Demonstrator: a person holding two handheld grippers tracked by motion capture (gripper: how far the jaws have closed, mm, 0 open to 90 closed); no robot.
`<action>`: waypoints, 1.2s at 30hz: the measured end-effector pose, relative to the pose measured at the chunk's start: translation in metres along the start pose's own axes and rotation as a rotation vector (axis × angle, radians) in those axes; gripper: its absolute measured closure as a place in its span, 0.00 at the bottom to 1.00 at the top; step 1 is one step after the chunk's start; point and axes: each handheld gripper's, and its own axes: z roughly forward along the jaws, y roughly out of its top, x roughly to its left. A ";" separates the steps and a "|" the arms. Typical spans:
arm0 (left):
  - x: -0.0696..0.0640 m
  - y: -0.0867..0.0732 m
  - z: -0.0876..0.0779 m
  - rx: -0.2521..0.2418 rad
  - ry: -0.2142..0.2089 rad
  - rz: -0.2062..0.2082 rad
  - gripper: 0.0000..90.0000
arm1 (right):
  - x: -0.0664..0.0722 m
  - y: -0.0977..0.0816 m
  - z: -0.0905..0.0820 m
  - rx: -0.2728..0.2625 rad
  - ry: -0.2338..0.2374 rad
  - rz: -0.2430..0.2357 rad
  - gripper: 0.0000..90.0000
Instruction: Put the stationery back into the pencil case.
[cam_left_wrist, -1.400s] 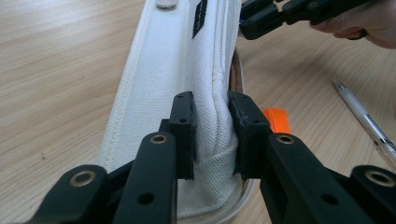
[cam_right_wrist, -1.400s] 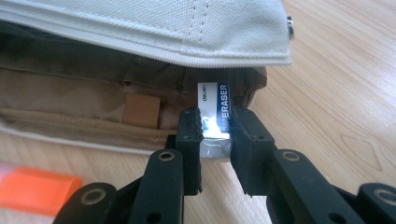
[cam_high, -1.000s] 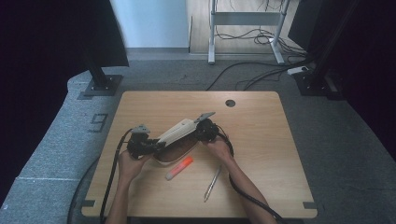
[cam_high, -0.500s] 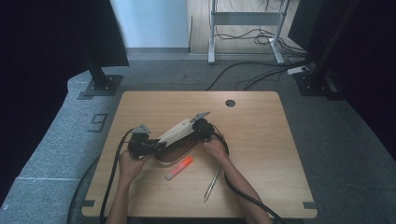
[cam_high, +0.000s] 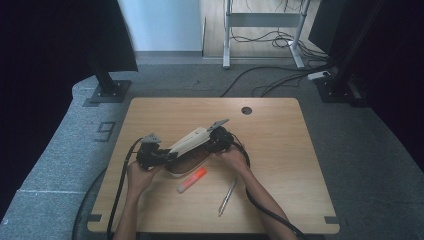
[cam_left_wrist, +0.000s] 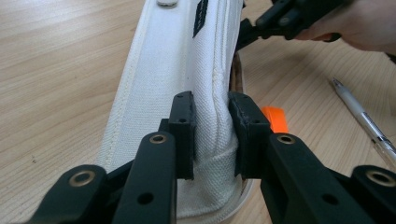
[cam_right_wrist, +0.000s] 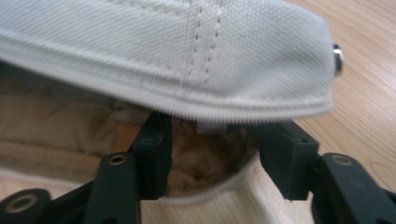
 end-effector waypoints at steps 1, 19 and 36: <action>0.000 0.000 0.000 0.000 0.000 0.000 0.80 | 0.000 0.000 -0.002 0.001 -0.002 -0.006 0.47; 0.000 -0.001 0.001 0.003 0.002 0.006 0.79 | 0.004 -0.014 -0.032 -0.010 0.020 0.000 0.23; 0.000 -0.001 0.001 0.009 -0.002 0.010 0.79 | 0.005 -0.046 -0.065 -0.026 0.049 -0.005 0.23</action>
